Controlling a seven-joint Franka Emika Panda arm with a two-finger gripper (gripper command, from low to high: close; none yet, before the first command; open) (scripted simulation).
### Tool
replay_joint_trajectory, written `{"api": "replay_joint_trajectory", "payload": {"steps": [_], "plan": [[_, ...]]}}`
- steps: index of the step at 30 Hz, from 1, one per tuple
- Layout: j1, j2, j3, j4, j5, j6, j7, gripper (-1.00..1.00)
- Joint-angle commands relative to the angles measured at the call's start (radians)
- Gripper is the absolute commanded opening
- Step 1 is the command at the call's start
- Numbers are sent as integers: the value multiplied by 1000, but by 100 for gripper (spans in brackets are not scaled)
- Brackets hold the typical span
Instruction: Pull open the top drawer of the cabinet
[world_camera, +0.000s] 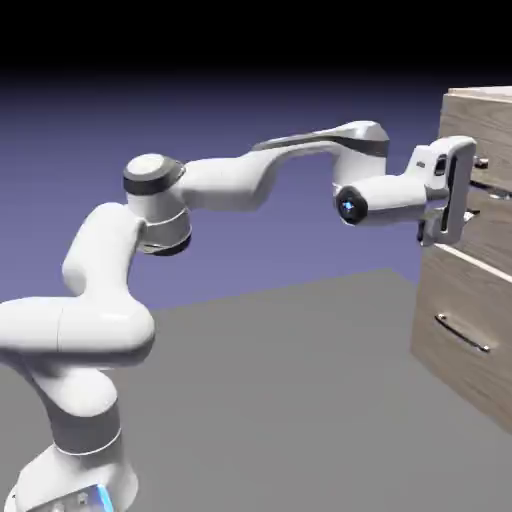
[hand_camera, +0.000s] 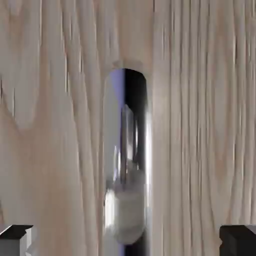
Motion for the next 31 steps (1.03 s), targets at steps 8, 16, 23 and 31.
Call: {"api": "replay_joint_trajectory", "payload": {"steps": [8,16,23,31], "plan": [[182,18,-78,-254,-7,-81,-47,-100],[408,11,-197,-543,-41,-160,-79,-100],[627,-35,-329,-797,-104,-209,-81,-100],[807,-105,-446,-986,-186,-220,-62,100]]}}
